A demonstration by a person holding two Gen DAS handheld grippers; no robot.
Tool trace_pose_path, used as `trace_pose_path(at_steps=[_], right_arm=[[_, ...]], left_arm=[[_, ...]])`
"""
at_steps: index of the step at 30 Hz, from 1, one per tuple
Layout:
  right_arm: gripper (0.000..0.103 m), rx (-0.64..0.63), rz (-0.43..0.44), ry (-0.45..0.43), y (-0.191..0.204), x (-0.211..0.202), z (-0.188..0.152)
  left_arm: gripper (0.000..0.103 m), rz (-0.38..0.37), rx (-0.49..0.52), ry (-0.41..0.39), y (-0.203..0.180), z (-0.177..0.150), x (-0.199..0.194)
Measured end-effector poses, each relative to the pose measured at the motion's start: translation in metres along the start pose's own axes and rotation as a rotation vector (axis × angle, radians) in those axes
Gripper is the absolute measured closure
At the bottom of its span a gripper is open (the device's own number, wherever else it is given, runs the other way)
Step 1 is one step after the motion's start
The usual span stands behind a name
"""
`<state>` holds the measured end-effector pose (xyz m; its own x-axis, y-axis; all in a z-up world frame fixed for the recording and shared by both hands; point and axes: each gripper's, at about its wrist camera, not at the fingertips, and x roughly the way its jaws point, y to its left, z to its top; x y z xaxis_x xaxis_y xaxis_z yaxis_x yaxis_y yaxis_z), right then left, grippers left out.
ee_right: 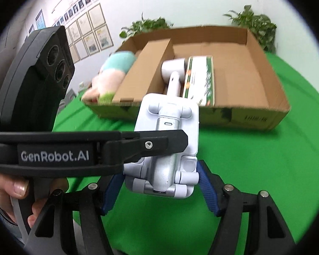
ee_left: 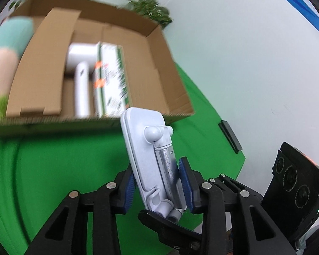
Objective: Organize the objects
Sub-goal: 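Grasp the white folding phone stand with the right gripper and lift, then carry the phone stand into the tray and lower it beside the medicine box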
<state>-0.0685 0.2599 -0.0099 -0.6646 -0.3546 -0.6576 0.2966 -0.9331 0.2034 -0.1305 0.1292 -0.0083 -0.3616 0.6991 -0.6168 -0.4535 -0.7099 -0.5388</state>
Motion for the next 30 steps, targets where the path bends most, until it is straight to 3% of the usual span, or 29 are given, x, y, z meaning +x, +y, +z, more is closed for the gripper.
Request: trace_pose_path(at_steps=[14,25,30], right_arm=[[0.037,0.001,-0.033,-0.082,-0.043,-0.001,0.063],[0.038,0.002,-0.001,-0.012,-0.087,0.038,0.102],[0.037,0.039,0.047,0.048,-0.112,0.066,0.11]], left_arm=[[0.072,-0.006,0.11,-0.035,-0.048,0.079,0.037],[0.072,0.053,0.084,0.011,-0.026,0.124,0.088],[0.072,0.093,0.037,0.077,-0.009,0.142,0.127]])
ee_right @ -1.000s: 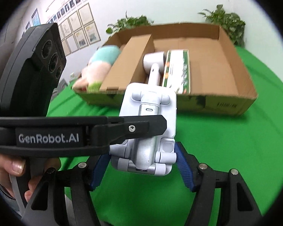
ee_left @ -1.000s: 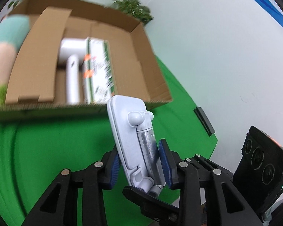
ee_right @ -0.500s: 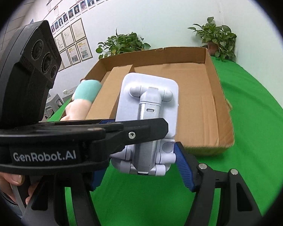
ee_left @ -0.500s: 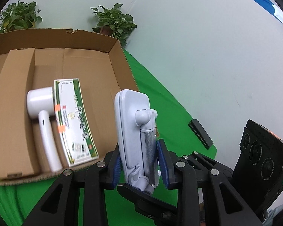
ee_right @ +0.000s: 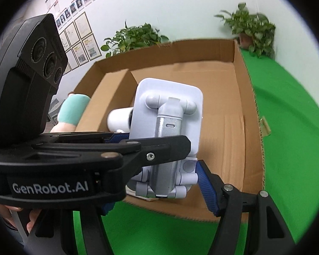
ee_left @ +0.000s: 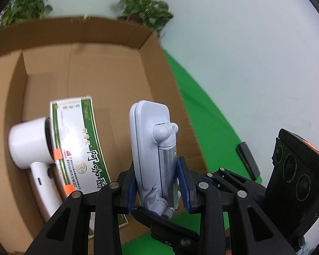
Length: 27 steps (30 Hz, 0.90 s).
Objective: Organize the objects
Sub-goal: 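Carry the phone stand into the tray and lower it beside the medicine box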
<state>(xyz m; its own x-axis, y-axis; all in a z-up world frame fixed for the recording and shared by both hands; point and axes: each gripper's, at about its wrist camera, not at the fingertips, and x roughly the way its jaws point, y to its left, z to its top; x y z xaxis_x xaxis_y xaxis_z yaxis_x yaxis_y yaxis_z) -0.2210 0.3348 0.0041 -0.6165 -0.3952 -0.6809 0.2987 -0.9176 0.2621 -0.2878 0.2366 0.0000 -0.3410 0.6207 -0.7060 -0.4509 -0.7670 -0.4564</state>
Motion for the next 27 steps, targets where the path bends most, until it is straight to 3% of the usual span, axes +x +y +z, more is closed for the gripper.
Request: trace_pose_path(at_steps=[7,15,20,27], right_arm=[[0.038,0.069,0.041,0.132,-0.027,0.034,-0.012],[0.038,0.051,0.011,0.204,-0.021,0.046,-0.014],[0.037,0.041,-0.046,0.226,-0.017,0.05,-0.016],[0.037,0.006,-0.102,0.257,-0.006,0.052,-0.021]], left_arm=[[0.072,0.067,-0.042,0.109,0.011,-0.002,0.047],[0.07,0.118,-0.051,0.152,0.016,-0.003,0.05],[0.069,0.144,-0.049,0.11,0.019,-0.004,0.027],[0.069,0.121,-0.033,-0.002,0.027,-0.014,-0.03]])
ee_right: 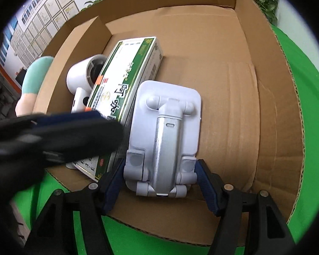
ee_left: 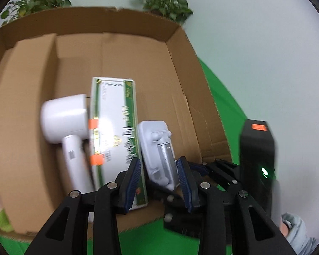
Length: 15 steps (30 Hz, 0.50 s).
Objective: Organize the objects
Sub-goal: 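Carry the phone stand into the tray and lower it beside the medicine box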
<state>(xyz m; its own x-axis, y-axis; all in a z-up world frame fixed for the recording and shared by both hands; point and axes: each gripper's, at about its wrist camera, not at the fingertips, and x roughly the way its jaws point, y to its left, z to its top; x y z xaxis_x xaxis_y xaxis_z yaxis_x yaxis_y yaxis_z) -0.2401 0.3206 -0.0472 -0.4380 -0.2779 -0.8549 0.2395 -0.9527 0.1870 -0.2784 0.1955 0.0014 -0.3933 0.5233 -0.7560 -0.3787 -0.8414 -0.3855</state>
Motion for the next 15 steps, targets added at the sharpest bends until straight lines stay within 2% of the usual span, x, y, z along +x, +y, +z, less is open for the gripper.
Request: trace_pose_path(at_steps=[4,8,10,12,15], right_arm=[[0.035,0.01,-0.003,0.008,0.001,-0.002,-0.002],[0.032,0.0,0.018,0.003,0.002,-0.012,-0.003],[0.032,-0.004,-0.003,-0.026,0.003,-0.023,-0.004],[0.032,0.001,-0.037,-0.064,0.008,-0.037,-0.004],[0.029,-0.024,-0.066,-0.122,0.029,-0.046,-0.002]], left_arm=[[0.067,0.049,0.009,-0.04,0.02,-0.007,-0.02],[0.067,0.064,-0.032,-0.041,0.048,-0.019,-0.027],[0.067,0.059,-0.041,-0.056,0.056,-0.024,-0.03],[0.067,0.063,-0.041,-0.084,0.062,-0.043,-0.05],[0.067,0.08,-0.04,-0.113,0.072,-0.049,-0.058]])
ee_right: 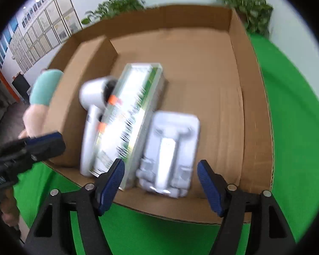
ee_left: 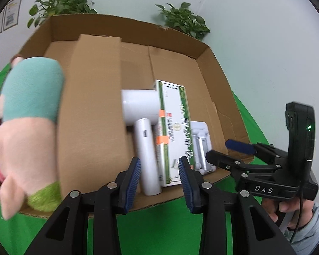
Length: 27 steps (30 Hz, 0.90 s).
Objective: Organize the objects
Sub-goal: 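Carry the phone stand into the tray and lower it beside the medicine box, then open the right gripper and withdraw from the phone stand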
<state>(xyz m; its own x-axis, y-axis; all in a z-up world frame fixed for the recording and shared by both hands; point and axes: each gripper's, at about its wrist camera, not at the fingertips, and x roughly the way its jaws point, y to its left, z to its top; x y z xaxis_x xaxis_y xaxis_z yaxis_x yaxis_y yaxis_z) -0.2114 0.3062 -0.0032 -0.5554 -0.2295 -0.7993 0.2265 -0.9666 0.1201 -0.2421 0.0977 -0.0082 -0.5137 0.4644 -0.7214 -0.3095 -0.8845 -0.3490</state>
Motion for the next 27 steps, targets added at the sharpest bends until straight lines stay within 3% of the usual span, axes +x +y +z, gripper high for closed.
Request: trace_pose_path(at_steps=[6,12,23,27], right_arm=[[0.026,-0.038,-0.067,0.024,0.043,0.042,0.017],[0.023,-0.098,-0.174,-0.02,0.055,0.043,0.011],[0.023,-0.064,-0.172,0.028,0.046,0.045,0.018],[0.022,-0.05,-0.135,0.003,0.052,0.045,0.025]], left_arm=[[0.067,0.033,-0.007,-0.029,0.019,-0.018,-0.017],[0.067,0.054,-0.009,-0.046,0.036,-0.028,-0.027],[0.067,0.082,0.001,-0.11,0.037,-0.028,-0.037],[0.067,0.08,0.001,-0.112,0.033,-0.026,-0.037]])
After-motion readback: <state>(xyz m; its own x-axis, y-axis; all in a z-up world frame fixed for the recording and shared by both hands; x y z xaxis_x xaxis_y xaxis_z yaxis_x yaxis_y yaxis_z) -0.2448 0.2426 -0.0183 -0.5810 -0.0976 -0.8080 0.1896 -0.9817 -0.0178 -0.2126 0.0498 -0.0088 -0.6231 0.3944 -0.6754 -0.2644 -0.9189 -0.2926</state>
